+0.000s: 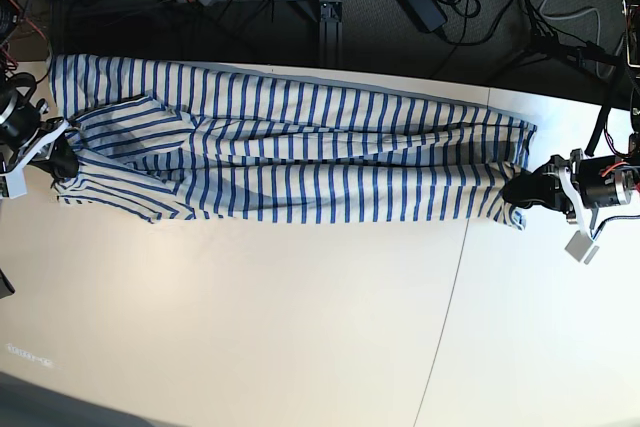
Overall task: Fold the T-shirt properly
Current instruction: 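Flatten the folded shirt and open both grippers, then grasp the folded shirt's ends with both grippers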
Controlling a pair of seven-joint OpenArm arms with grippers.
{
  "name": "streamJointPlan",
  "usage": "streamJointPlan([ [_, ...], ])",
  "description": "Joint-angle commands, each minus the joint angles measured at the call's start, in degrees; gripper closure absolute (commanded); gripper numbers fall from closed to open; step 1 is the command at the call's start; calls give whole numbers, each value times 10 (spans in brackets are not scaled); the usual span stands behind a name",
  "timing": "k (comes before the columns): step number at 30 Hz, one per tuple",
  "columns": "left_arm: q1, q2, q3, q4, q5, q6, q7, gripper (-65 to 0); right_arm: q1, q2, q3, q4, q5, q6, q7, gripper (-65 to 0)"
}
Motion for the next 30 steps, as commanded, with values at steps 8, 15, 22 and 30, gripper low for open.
streamJointPlan([
  [8, -11, -13, -4, 8, -5, -14, -21, -252, -22, -15, 9, 7, -9, 47, 9, 0],
  [15, -11, -13, -4, 8, 31, -14, -45, -258, -22, -29, 12, 8, -20, 42, 9, -314],
  [22, -11, -13, -28, 8, 49, -14, -51, -258, -22, -36, 97, 12, 6, 43, -13, -314],
  [30, -11, -13, -107, 8, 31, -14, -53, -258, -22, -35, 189, 12, 30, 43, -26, -312],
])
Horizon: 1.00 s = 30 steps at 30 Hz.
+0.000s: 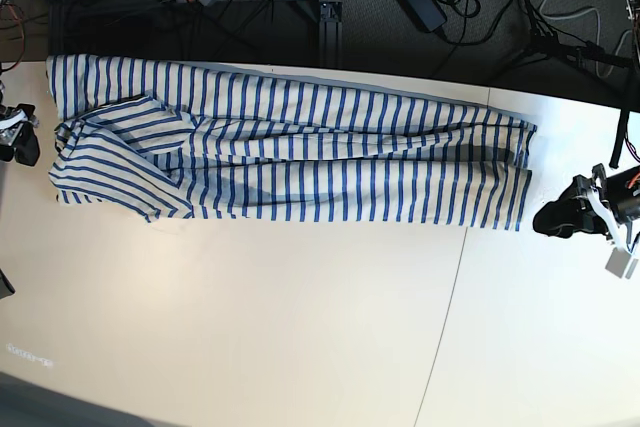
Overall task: Fold the T-shirt properly
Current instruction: 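Grasp the folded shirt's ends with both grippers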
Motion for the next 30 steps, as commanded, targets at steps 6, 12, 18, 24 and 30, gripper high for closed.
streamJointPlan([
  [6, -10, -13, -14, 8, -41, -14, -10, -256, 5, 14, 20, 40, 13, 43, 20, -15],
  [12, -10, -11, -13, 33, -59, -14, -10, -55, 6, 14, 20, 110, -2, 43, 42, 0],
  [18, -10, -11, -12, 74, -36, -14, -26, 0, 6, 12, -23, 131, 15, 43, 49, 0],
  [24, -10, 34, -7, 74, 10, -14, -47, 0, 8, -9, -139, 105, -37, 43, 89, 0],
  [30, -10, 68, 59, 74, 120, -14, -98, 0, 29, -31, -186, 49, -110, 43, 120, 0],
])
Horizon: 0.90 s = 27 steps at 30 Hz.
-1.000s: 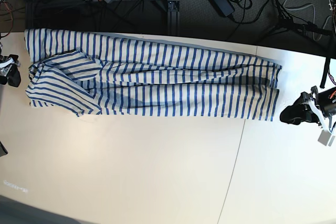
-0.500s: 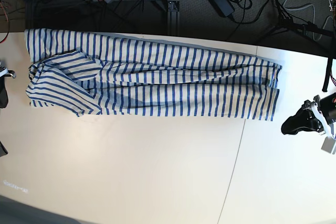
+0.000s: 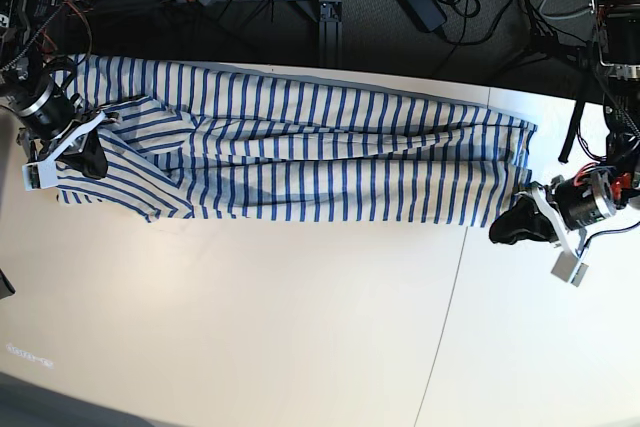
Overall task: Fold the T-shirt properly
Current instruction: 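Grasp the folded shirt's ends with both grippers, then pull the held ends apart to straighten the folded shirt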
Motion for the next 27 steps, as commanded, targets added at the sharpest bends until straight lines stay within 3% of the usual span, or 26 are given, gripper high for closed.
streamJointPlan([
  [1, -11, -11, 6, 8, 7, -14, -23, 0, 12, 10, 5, -2, 0, 43, 15, 0],
  [6, -10, -11, 38, -11, 77, -14, -63, 0, 41, 11, 5, -68, -16, 43, 15, 0],
  [13, 1, -11, 39, -84, 101, -14, -76, 0, 52, 14, 5, -146, -17, 43, 41, 0],
  [21, 2, -11, 39, -135, 103, -14, -122, 0, 52, 14, 5, -162, -17, 43, 43, 0],
  [22, 1, -11, 39, -135, 103, -14, -127, -32, 52, 14, 5, -162, -17, 43, 43, 0],
  [26, -14, -16, 39, -135, 78, -14, -119, -322, 52, 14, 5, -162, -17, 43, 43, 0],
  [27, -19, -20, 38, -132, 62, -14, -107, -350, 52, 14, 5, -162, -17, 43, 43, 0],
])
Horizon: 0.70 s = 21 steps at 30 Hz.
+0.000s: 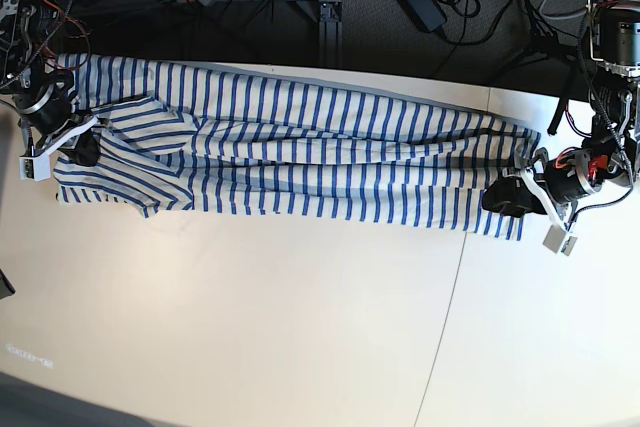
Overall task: Fold the T-shirt properly
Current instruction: 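Pull the held ends apart to straighten the folded shirt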
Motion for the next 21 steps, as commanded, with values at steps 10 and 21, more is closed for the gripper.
streamJointPlan([
  [10, -22, -40, -111, 48, -103, -13, 96, -352, 3, 12, 5, 4, -10, 43, 5, 0],
  [21, 64, -49, -123, 48, -56, -13, 25, -448, 3, 12, 5, 4, -9, 43, 5, 0],
])
